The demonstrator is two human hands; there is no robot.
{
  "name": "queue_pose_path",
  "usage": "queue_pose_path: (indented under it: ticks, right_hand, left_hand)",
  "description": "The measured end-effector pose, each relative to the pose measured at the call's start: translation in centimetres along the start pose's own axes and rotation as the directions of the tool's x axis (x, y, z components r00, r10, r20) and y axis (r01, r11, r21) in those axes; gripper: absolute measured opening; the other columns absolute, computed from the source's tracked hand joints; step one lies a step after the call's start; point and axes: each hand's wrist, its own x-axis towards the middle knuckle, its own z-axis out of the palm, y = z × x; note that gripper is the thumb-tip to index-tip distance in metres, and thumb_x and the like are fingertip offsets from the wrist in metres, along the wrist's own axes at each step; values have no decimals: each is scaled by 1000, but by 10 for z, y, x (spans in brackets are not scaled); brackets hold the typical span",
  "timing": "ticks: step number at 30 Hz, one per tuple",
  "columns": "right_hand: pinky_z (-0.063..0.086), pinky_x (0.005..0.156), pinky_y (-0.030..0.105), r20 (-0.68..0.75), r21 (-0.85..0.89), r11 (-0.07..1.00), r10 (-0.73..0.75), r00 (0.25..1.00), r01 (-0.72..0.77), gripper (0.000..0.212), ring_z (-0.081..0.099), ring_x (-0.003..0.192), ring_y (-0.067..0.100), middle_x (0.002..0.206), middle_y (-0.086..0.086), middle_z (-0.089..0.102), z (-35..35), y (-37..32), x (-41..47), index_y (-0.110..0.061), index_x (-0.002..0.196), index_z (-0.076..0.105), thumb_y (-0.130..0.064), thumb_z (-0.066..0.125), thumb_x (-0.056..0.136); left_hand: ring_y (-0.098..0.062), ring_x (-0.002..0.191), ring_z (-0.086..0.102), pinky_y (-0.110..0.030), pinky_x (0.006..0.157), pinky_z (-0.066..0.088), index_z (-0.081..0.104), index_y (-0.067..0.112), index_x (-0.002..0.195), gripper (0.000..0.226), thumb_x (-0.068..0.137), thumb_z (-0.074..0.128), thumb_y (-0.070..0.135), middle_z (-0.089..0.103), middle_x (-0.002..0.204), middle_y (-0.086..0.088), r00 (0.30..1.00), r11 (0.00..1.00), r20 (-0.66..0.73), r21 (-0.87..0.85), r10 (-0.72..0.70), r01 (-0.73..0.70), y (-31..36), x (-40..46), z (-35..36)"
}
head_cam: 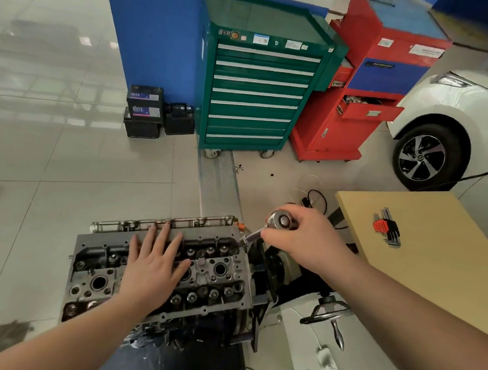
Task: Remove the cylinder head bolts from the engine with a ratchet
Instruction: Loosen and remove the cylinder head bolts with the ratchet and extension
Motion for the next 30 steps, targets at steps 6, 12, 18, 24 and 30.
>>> queue_pose_path:
  ticks: [6, 12, 18, 24, 30]
  right_hand:
    - [46, 62, 25, 7, -9, 1000, 14, 1000, -14, 20, 60, 68, -9, 77, -22, 67, 10, 12, 9, -44, 85, 66, -56, 74, 71]
    - [48, 60, 28, -6, -58, 998, 12, 1000, -12, 20, 59, 63, -2, 72, -20, 66, 10, 11, 12, -42, 85, 66, -55, 73, 71]
    - [54, 65, 33, -4, -86, 996, 11, 1000, -11, 18, 65, 73, 8, 77, -18, 68, 11, 8, 12, -42, 85, 66, -54, 73, 73]
    - [51, 62, 30, -6, -91, 996, 3, 1000, -3, 18, 62, 69, 5, 75, -18, 67, 14, 7, 13, -42, 85, 66, -54, 72, 74]
    - [46, 57, 28, -21, -81, 997, 8, 1000, -9, 16, 58, 61, -3, 71, -18, 65, 16, 3, 22, -45, 79, 64, -57, 71, 71]
  left_hand:
    - [-26, 160, -20, -59, 129, -4, 4, 35, 167, 80, 99, -2, 78, -9, 175, 0, 998, 1000, -64, 31, -2, 4, 0, 0, 7]
    - [-27, 161, -16, -59, 129, -2, 8, 36, 167, 79, 101, 2, 77, -3, 176, -1, 997, 1000, -75, 31, -2, 4, 0, 2, 10]
    - [-27, 161, -16, -59, 129, -2, 10, 36, 167, 79, 100, 3, 77, -3, 175, -1, 996, 1000, -84, 23, -5, 7, 0, 1, 11]
    - [-27, 160, -19, -58, 129, -5, 7, 36, 167, 80, 99, -1, 78, -7, 175, 0, 997, 1000, -75, 26, -6, 8, 1, 2, 10]
    - [-26, 160, -19, -58, 129, -4, 8, 36, 167, 80, 99, 1, 78, -6, 175, 0, 997, 1000, -76, 18, -6, 7, 0, 2, 10]
